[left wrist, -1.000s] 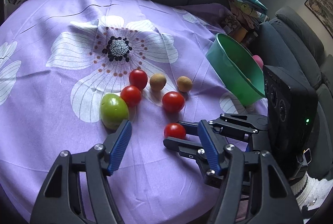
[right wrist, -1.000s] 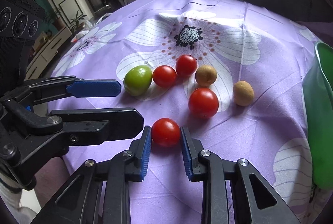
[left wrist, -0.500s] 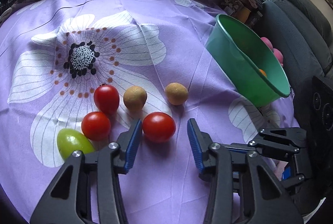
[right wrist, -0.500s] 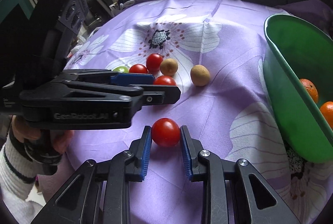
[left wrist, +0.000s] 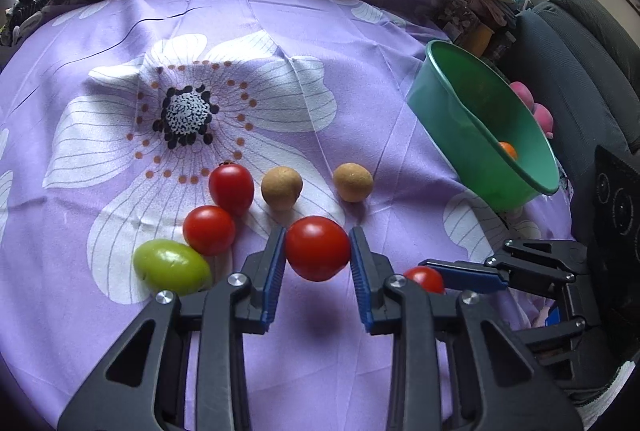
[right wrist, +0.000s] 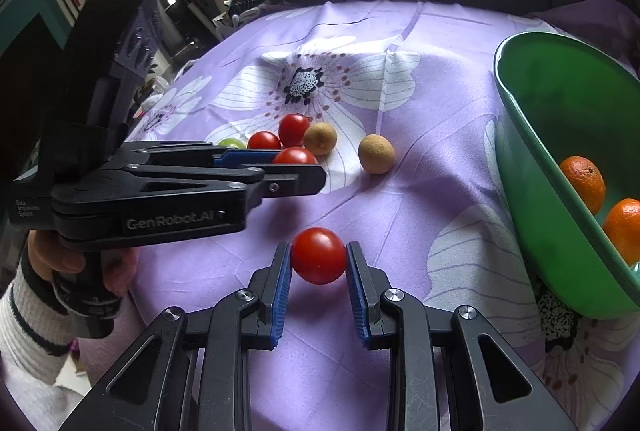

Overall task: Organize fruits
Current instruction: 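Carry the tomato in the left tool over the bowl while the right tool carries its tomato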

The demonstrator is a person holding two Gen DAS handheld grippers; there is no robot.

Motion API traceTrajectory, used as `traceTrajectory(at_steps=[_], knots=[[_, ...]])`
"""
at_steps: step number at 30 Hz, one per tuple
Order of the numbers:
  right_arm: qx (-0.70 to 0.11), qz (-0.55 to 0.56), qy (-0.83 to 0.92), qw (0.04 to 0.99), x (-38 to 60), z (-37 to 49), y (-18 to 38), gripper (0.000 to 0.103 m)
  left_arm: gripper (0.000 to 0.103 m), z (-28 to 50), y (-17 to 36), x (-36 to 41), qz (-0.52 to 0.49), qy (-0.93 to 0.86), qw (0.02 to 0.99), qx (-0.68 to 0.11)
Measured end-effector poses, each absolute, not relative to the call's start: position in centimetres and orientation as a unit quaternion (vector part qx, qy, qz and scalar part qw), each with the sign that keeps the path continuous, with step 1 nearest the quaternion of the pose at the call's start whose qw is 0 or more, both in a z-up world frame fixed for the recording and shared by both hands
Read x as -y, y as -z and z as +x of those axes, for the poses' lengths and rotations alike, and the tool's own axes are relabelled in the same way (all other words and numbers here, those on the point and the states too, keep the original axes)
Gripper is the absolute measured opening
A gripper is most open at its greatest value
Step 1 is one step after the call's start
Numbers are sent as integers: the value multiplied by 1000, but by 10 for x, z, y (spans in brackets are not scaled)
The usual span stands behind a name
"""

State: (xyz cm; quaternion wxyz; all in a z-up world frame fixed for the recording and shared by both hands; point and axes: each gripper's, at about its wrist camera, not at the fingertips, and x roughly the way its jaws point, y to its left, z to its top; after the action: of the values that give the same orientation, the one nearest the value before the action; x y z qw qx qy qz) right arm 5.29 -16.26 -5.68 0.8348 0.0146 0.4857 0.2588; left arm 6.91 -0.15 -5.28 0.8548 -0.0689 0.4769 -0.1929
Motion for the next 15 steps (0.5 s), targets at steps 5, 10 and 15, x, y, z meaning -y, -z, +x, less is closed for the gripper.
traceTrajectory(at_steps=[5, 10, 15], knots=[[-482, 20, -257, 837, 162, 51, 54, 29, 31, 47, 39, -14, -88, 185, 860, -467], [-467, 22, -264, 843, 162, 44, 43, 29, 31, 24, 28, -21, -89, 169, 868, -458], [-452, 25, -276, 848, 161, 35, 30, 29, 31, 7, 16, -27, -95, 154, 874, -451]])
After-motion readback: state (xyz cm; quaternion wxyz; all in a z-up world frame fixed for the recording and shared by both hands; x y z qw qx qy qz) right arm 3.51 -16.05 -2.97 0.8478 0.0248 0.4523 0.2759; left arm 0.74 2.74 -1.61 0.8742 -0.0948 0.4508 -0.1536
